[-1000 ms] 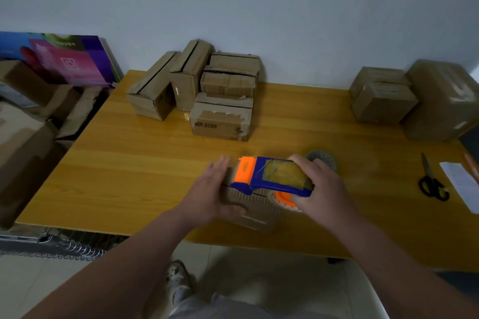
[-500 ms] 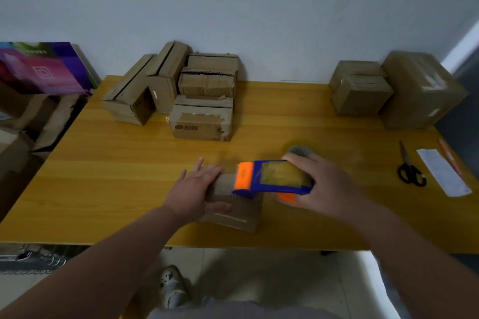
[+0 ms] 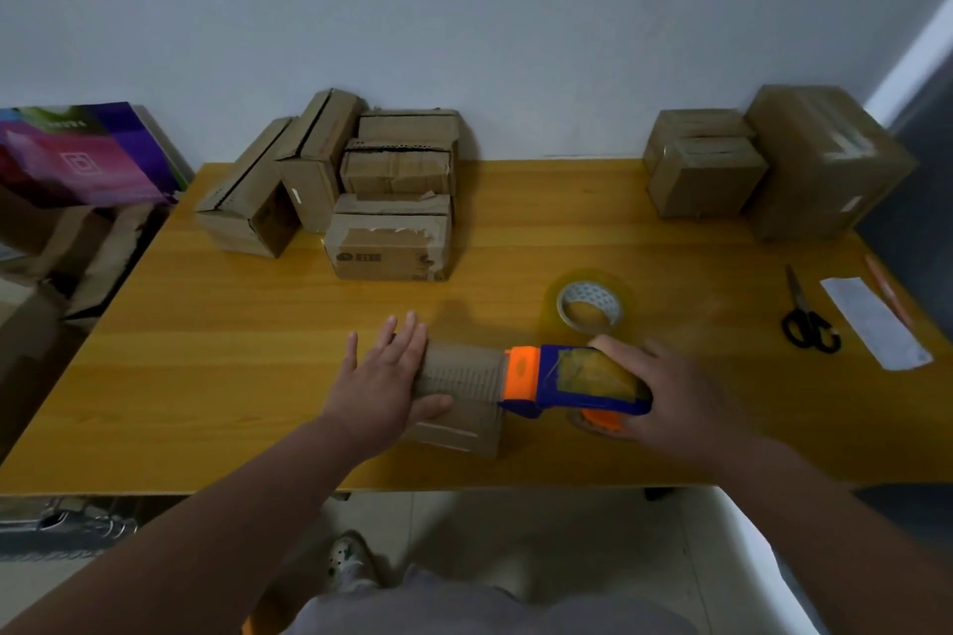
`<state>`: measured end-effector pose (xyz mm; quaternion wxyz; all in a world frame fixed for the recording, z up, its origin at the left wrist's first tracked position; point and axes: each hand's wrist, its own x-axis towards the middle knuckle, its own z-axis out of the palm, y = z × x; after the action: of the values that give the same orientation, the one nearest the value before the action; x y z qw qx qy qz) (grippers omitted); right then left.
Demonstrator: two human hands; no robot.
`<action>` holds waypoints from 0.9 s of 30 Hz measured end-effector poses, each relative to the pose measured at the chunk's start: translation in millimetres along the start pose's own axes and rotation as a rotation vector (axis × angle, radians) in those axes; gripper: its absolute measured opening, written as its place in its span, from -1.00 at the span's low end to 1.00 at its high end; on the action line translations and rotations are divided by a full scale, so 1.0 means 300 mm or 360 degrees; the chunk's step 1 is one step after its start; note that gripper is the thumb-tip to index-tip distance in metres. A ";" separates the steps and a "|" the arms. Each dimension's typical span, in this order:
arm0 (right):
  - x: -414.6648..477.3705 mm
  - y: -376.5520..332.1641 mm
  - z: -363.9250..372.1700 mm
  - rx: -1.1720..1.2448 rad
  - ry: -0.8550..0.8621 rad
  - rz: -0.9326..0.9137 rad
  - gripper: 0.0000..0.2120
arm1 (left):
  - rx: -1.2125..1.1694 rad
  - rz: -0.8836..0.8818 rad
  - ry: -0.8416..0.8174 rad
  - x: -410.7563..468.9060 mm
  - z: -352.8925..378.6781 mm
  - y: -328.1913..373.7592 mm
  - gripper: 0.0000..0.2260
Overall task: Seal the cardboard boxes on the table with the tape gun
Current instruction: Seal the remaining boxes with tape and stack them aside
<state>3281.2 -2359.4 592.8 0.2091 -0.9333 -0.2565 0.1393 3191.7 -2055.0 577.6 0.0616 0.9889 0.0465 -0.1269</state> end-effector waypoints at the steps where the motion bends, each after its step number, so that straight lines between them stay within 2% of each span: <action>1: 0.000 0.004 0.006 0.0004 0.0019 0.0005 -0.12 | 0.0024 -0.0039 0.0012 -0.002 0.005 0.016 -0.14; 3: -0.003 0.012 0.013 0.0004 0.0029 0.0009 -0.13 | 0.0039 -0.0103 0.0022 -0.002 0.015 0.048 -0.05; 6: -0.007 0.012 0.017 0.0019 0.0002 0.0027 -0.19 | -0.0012 -0.0136 0.0052 -0.004 0.022 0.093 0.18; 8: -0.007 0.013 0.021 0.0006 -0.0019 0.0047 -0.22 | -0.0003 -0.0109 0.0057 -0.003 0.028 0.119 0.20; 19: -0.018 -0.003 0.055 0.0090 0.0013 0.0137 -0.27 | 0.0092 0.0189 0.0029 0.012 0.046 0.220 -0.18; 27: -0.054 -0.108 0.120 0.0175 0.0088 0.0095 -0.26 | 0.0241 0.0429 0.0003 0.030 0.024 0.094 -0.27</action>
<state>3240.8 -2331.4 578.6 0.2628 -0.9311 -0.2147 0.1335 3201.7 -2083.3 571.4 0.0032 0.9881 -0.0962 -0.1197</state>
